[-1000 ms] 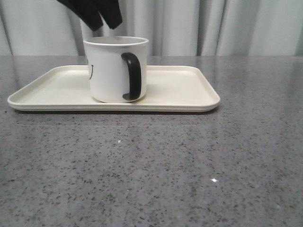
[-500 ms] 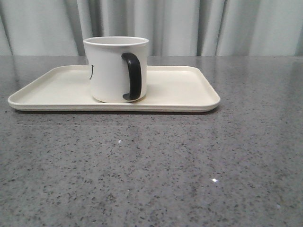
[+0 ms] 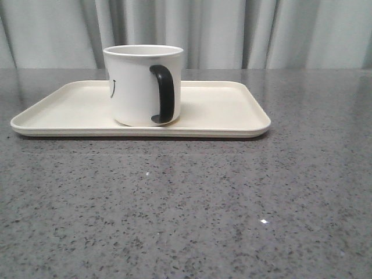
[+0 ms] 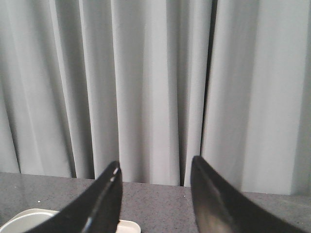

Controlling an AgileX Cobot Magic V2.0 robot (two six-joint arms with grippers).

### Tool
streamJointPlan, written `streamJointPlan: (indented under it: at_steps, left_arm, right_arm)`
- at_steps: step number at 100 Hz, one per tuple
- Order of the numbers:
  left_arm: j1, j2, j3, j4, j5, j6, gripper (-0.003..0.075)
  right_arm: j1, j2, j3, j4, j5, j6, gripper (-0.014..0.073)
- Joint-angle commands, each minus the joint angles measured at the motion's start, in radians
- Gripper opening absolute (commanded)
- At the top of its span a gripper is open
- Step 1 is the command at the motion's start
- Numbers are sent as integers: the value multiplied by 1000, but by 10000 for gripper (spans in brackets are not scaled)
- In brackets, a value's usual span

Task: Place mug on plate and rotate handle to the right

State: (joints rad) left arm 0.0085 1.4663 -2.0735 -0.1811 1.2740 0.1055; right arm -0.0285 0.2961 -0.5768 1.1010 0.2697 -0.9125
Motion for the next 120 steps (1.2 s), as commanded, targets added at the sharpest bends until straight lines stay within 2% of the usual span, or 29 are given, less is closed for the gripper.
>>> streamJointPlan:
  at_steps: [1, 30, 54, 68, 93, 102, 120]
  left_arm:
    - [32, -87, 23, -12, -10, -9, 254]
    - [55, -254, 275, 40, -25, 0, 86]
    - [55, -426, 580, 42, -156, 0, -20]
    - [55, -528, 742, 42, -289, 0, -20]
    - [55, -606, 896, 42, -349, 0, -20]
    - [55, -606, 911, 42, -349, 0, -20]
    - [55, -606, 911, 42, -351, 0, -20]
  right_arm:
    - [-5, 18, -33, 7, -39, -8, 348]
    - [-5, 18, -33, 7, -39, -8, 348]
    - [-5, 18, -33, 7, -39, -8, 348]
    - [-5, 18, -33, 7, -31, -8, 348]
    - [-5, 44, -58, -49, 42, -46, 348]
    - [-5, 110, -131, -81, 85, -62, 348]
    - [-5, 355, -401, -152, 231, -61, 348]
